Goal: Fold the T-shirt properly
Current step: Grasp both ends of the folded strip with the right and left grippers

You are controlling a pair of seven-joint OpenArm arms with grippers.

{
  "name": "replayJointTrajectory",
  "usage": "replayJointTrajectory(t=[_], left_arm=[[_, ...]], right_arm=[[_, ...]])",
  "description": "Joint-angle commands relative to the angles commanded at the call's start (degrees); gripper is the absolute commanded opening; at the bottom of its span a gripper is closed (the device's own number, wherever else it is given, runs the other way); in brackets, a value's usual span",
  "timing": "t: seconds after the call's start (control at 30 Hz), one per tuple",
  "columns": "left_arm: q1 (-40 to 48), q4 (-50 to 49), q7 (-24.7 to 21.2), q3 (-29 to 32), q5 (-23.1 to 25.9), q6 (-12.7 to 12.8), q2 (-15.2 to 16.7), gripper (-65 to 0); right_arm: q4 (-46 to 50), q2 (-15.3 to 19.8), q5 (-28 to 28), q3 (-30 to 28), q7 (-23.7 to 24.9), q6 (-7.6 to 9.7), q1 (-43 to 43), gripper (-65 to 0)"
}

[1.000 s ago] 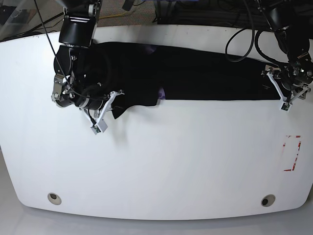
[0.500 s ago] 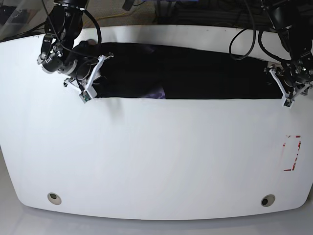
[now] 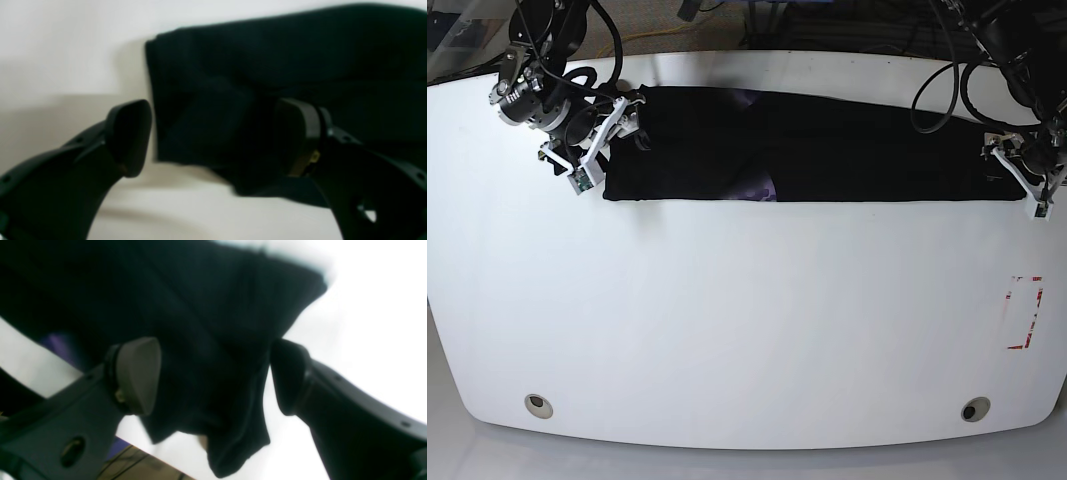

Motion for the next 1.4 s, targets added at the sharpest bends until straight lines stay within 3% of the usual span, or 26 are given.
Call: replayJointTrajectory(t=[0.1,0.23,0.3,0.5,0.67,1.07,1.1,1.17,1.23,1.3,1.33,1.4], left_arm=[[0.5,-0.2,2.2,-0.5,-7.3,0.0,-2.5,-11.0],[3.4,-0.4,3.5,-1.8,-14.4,0.0,-5.0,-10.8],[4.2,-0.7,3.4,-3.3,-15.6,0.0,-5.3,-10.8],[4.8,-7.2,3.4,-4.2,-16.2,0.0,-5.9,-10.7],[4.7,-10.1,3.3,-4.0,-16.3,0.0,-5.5,-10.7],[4.4,-12.3,0.6,2.6,-15.8,0.0,-1.9,-11.7],[4.4,-12.3,0.6,3.1,-15.8,0.0,-2.0,-13.2],[4.4,-12.1,0.6,3.1,-16.0,0.0,-1.8,-22.9],[4.5,-12.1,0.6,3.2,-15.9,0.0,-1.8,-41.7],[4.5,-12.1,0.6,3.4,-15.8,0.0,-1.9,-56.1],[4.6,-12.0,0.6,3.5,-15.8,0.0,-1.9,-60.4],[4.7,-10.4,0.6,3.6,-15.8,0.0,-1.8,-59.3]], right_arm=[[-1.8,0.0,2.7,-2.8,0.0,0.0,-0.4,-15.4],[-6.5,-0.2,0.2,-6.5,0.4,0.0,-0.2,-15.4],[-8.9,-0.2,-1.0,-7.6,0.7,0.0,0.1,-15.4],[-12.4,0.1,-1.8,-10.5,6.4,0.0,-0.2,-15.4],[-12.7,-0.1,-1.8,-11.3,6.4,0.0,-0.4,-15.5],[-12.9,-0.1,-1.7,-11.3,6.5,0.0,-0.4,-15.5],[-12.9,-0.1,-1.8,-11.3,6.5,0.0,-0.4,-15.5],[-12.9,-0.1,-1.8,-11.1,6.6,0.0,-0.4,-15.5],[-13.0,-0.1,-1.8,-11.0,6.6,0.0,-0.4,-15.5],[-13.0,-0.1,-1.8,-11.0,6.6,0.0,-0.4,-15.5],[-13.0,-0.1,-1.8,-11.0,6.6,0.0,-0.4,-15.5],[-13.0,-0.1,-1.8,-11.1,6.6,0.0,-0.4,-15.5]])
